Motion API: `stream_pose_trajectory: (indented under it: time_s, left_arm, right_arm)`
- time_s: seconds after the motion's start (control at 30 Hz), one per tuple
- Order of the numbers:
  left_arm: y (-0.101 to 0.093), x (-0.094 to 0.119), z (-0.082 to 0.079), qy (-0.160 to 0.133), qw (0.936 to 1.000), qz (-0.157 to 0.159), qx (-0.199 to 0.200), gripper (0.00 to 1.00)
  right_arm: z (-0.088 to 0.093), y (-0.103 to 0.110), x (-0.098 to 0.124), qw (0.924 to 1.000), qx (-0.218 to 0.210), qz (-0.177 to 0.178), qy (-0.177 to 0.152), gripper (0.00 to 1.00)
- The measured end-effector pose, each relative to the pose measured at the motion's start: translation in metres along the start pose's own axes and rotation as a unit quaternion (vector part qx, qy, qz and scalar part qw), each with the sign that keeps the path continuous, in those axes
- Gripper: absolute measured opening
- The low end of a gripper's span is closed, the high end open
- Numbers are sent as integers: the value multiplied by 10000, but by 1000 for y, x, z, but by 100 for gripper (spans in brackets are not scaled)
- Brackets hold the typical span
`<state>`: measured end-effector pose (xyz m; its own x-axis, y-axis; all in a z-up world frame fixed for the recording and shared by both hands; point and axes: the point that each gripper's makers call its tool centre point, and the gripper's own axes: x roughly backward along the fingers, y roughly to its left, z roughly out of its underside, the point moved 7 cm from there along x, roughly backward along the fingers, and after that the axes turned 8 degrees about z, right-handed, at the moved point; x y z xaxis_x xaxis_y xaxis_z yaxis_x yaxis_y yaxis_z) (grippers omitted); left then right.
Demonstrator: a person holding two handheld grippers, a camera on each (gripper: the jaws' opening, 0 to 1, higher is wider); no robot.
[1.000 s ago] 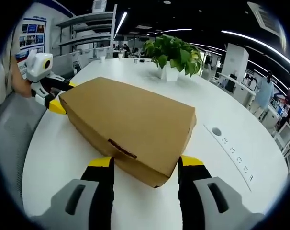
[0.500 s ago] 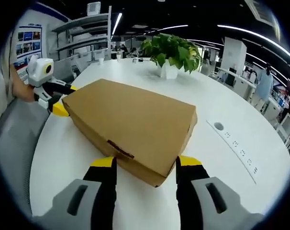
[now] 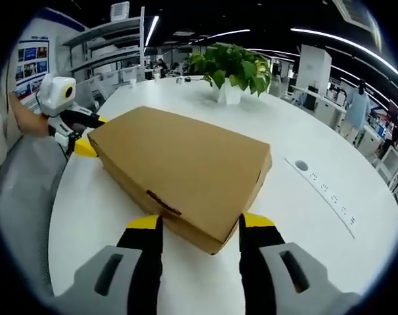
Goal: Operate the shoe box by opening the lid, removing the specified soft item, and placing it in the target area until the item is outside and the box remains undamaged.
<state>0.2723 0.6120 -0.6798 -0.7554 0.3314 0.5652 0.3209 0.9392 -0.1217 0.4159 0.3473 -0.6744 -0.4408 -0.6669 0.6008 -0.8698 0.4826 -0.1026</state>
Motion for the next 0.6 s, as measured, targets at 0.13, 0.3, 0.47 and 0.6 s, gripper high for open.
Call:
stream_pose_trajectory:
  time_s: [0.13,0.3,0.47,0.6]
  left_arm:
    - [9,3,1,113,9998,125,-80,56]
    - [16,7,2,171,9994,243,-157,56]
    - [28,10,2,274,9983,443,-268,55]
    - [37,12,1,348,9971,581,-356,55]
  right_arm:
    - [0,9,2,10000,3,62,55,40]
    - [-1,21,2,9996,-126,214,104,40]
    - [-3,33,3,9990,-235,357,137,40]
    - [-3,43,5,9983,-317,459,149,39]
